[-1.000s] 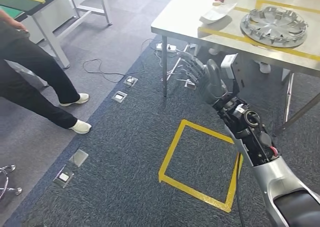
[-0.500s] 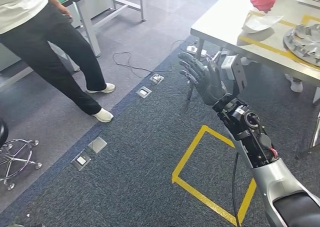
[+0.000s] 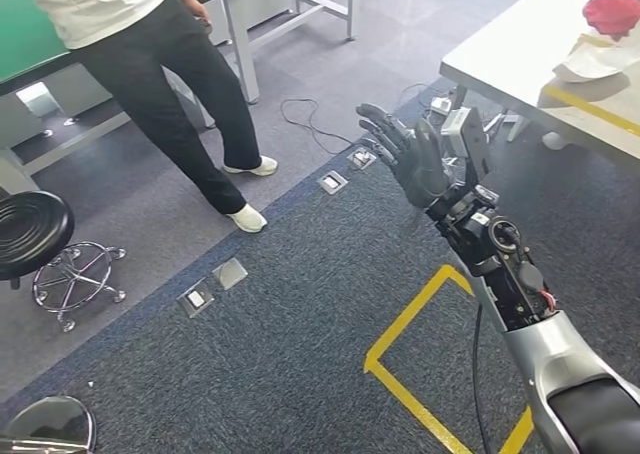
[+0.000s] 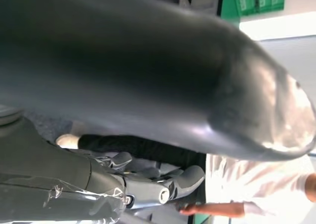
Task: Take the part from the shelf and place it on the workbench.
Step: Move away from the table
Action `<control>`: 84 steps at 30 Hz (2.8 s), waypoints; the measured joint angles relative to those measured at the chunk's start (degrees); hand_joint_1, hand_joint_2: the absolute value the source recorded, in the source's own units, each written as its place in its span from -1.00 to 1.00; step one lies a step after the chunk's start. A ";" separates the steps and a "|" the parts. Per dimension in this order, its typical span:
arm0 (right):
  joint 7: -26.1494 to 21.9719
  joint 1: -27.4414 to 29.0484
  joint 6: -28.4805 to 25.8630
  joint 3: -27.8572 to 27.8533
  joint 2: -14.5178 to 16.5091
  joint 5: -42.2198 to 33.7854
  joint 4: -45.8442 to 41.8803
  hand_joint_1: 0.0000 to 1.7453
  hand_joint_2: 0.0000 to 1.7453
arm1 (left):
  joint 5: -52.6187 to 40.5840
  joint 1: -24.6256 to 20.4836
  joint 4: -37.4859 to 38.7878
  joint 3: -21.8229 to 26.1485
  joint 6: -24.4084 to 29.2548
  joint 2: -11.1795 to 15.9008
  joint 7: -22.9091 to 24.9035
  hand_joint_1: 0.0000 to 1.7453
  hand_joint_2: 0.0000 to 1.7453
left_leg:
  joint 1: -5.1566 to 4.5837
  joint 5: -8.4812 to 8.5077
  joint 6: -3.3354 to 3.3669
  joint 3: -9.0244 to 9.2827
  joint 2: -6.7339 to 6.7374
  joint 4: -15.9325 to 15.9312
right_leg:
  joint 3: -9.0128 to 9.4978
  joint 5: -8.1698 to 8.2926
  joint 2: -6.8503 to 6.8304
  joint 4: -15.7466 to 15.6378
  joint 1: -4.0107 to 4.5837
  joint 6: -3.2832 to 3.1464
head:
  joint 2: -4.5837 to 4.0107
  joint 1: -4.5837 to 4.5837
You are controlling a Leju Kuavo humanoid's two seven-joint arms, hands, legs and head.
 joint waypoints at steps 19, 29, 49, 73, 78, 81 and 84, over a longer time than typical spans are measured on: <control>0.33 0.63 -0.15 0.25 -0.14 -0.04 0.07 -1.00 -1.00 | 0.09 0.06 0.02 0.00 0.08 0.02 -0.04 -1.00 -1.00 | -0.44 7.13 2.56 8.65 -3.98 -15.85 | -4.73 -3.73 2.84 10.56 0.05 1.92 | 0.00 0.99; 0.27 0.15 -0.07 0.26 -0.20 -0.08 0.09 -1.00 -1.00 | 0.22 0.26 0.02 -0.01 0.08 -0.03 -0.07 -1.00 -1.00 | -0.16 1.79 -0.13 1.66 -0.65 -4.40 | 0.41 -0.19 1.35 -0.47 -0.03 0.04 | 0.00 -0.27; 0.69 0.05 -0.26 0.42 -0.26 -0.07 0.49 -1.00 -1.00 | 0.60 0.34 0.04 -0.02 0.08 0.02 -0.09 -1.00 -1.00 | -0.29 7.32 2.52 8.68 -3.81 -16.07 | -5.08 -4.43 2.52 11.59 -0.32 2.53 | 0.00 -0.19; 0.84 -0.56 -0.17 0.86 -0.27 -0.26 0.42 -1.00 -1.00 | 0.60 0.46 0.07 -0.02 -0.31 0.27 -0.11 -1.00 -1.00 | -0.08 7.25 2.19 8.13 0.66 -15.82 | -1.15 -6.30 -1.05 6.25 -0.30 2.79 | 0.00 0.00; 0.78 0.06 -0.15 0.87 -0.33 -0.26 0.54 -1.00 -1.00 | 0.60 0.41 0.07 -0.02 -0.31 0.19 -0.03 -1.00 -1.00 | -0.30 7.15 2.55 8.37 -2.99 -15.68 | -7.25 -7.95 1.50 16.81 -0.18 2.39 | 0.00 1.10; 0.74 0.02 -0.15 0.84 -0.33 -0.26 0.55 -1.00 -1.00 | 0.60 0.36 0.07 -0.02 -0.31 0.16 -0.03 -1.00 -1.00 | -0.23 7.03 2.17 8.39 -5.38 -15.41 | -2.52 -1.74 4.97 4.99 -0.42 1.80 | 0.00 1.48; 0.71 0.06 -0.14 0.86 -0.33 -0.26 0.57 -1.00 -1.00 | 0.59 0.49 0.07 -0.02 -0.31 0.16 0.01 -1.00 -1.00 | 0.11 7.54 1.05 7.40 -7.63 -15.33 | -0.76 -1.30 6.32 1.17 -0.38 1.51 | 0.00 1.52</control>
